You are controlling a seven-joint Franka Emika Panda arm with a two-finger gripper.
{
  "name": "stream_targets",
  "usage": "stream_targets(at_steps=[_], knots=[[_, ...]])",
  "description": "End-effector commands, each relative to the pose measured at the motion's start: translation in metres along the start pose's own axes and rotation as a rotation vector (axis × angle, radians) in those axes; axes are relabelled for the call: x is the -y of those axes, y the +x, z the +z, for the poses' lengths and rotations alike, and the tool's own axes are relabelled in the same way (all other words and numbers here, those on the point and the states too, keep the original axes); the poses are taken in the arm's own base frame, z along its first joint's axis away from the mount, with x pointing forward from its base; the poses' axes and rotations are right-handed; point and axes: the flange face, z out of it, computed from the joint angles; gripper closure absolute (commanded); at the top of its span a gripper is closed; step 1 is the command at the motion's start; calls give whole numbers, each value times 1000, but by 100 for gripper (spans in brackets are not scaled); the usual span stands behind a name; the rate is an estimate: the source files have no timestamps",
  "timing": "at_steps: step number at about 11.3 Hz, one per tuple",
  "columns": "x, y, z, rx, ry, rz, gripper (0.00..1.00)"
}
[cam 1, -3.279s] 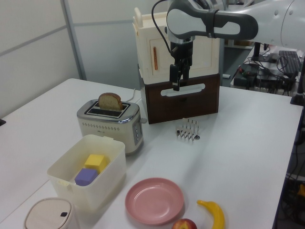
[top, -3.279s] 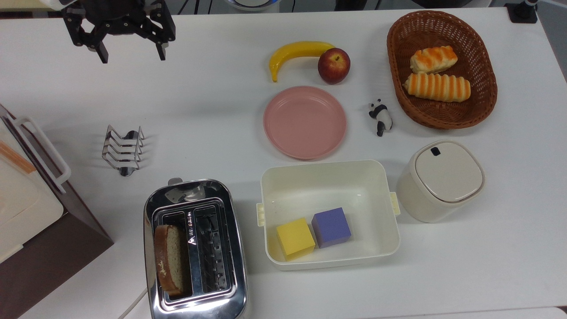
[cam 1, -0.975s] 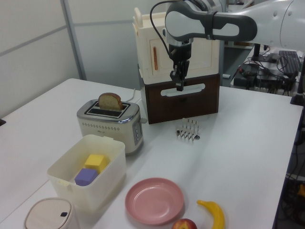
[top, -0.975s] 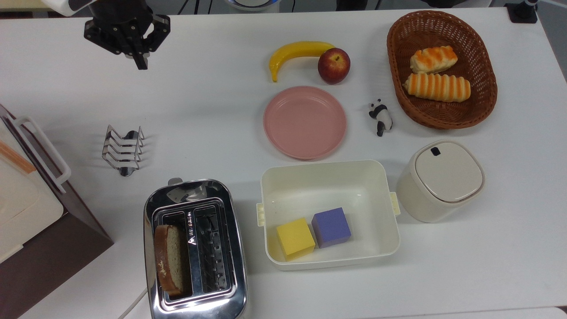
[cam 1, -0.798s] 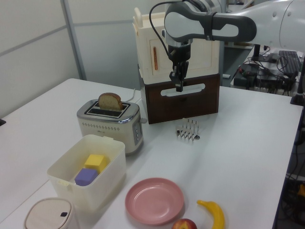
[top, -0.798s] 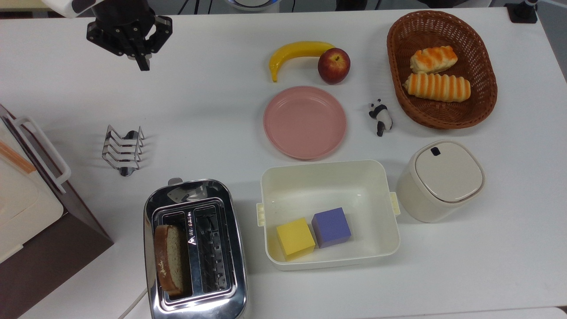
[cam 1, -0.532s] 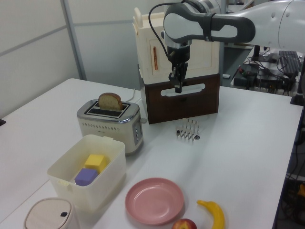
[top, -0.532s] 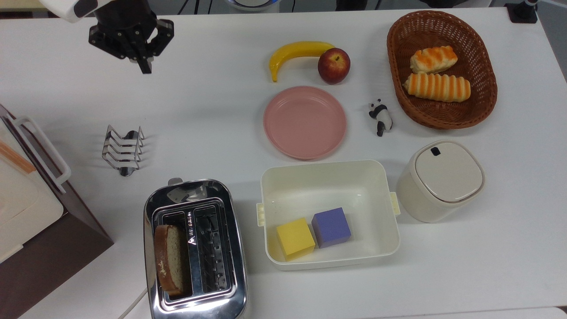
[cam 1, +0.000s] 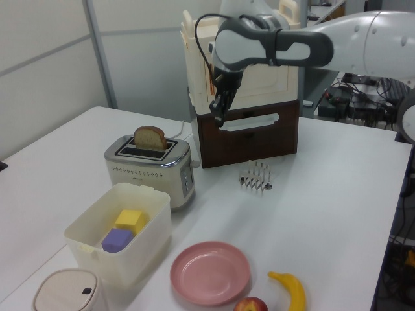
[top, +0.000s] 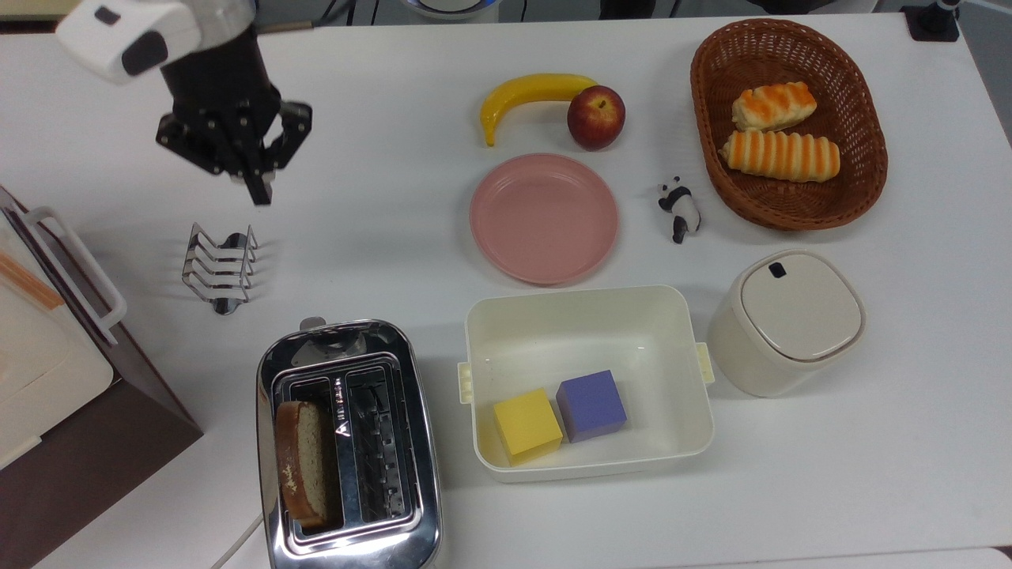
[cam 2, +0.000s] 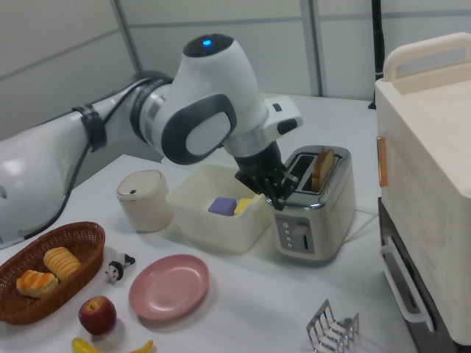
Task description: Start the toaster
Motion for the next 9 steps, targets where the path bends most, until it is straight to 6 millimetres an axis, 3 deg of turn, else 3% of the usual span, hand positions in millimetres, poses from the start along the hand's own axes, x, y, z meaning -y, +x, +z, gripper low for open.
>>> stream_targets(at_steps=[1,4,9], knots=[[3,12,40,-47,-10,-12,100],[15,27,79,-81,-15,-30,100],[24,29,121,-49,-9,-45,100]])
